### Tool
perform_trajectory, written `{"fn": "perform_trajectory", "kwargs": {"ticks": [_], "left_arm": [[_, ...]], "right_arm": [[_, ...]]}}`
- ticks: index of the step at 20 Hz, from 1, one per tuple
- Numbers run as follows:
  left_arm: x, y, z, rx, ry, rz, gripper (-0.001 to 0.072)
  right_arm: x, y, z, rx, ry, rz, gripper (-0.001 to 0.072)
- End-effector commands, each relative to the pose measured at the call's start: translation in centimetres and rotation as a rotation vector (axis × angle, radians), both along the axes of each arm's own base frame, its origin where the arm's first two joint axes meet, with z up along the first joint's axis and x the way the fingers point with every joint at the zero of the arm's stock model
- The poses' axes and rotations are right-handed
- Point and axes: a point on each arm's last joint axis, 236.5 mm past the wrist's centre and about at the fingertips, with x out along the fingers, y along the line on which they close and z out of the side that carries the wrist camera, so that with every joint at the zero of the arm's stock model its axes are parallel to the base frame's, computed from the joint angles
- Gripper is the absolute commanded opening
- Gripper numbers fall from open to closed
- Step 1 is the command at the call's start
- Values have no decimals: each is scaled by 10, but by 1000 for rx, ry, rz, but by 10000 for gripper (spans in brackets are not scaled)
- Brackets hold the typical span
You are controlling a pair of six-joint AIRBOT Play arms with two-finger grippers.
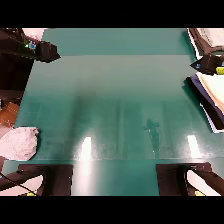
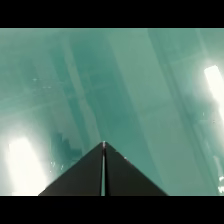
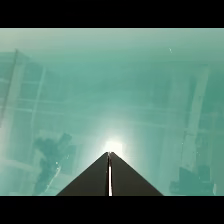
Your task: Fold the shirts.
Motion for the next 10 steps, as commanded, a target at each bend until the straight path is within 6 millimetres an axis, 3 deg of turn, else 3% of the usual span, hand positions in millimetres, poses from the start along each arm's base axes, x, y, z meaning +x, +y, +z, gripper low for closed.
{"fn": "perform_trajectory", "kwargs": {"ticks": [1,5,10], "left_arm": [[-27,11,-14,61,110,-7,19],[-81,55,-8,159,137,129,20],[-180,147,-102,453,404,364,26]], "right_arm": [[-1,1,-1,0,4,4,15],[2,-1,2,-8,-16,-1,15],[3,-1,2,-26,-27,16,15]]}}
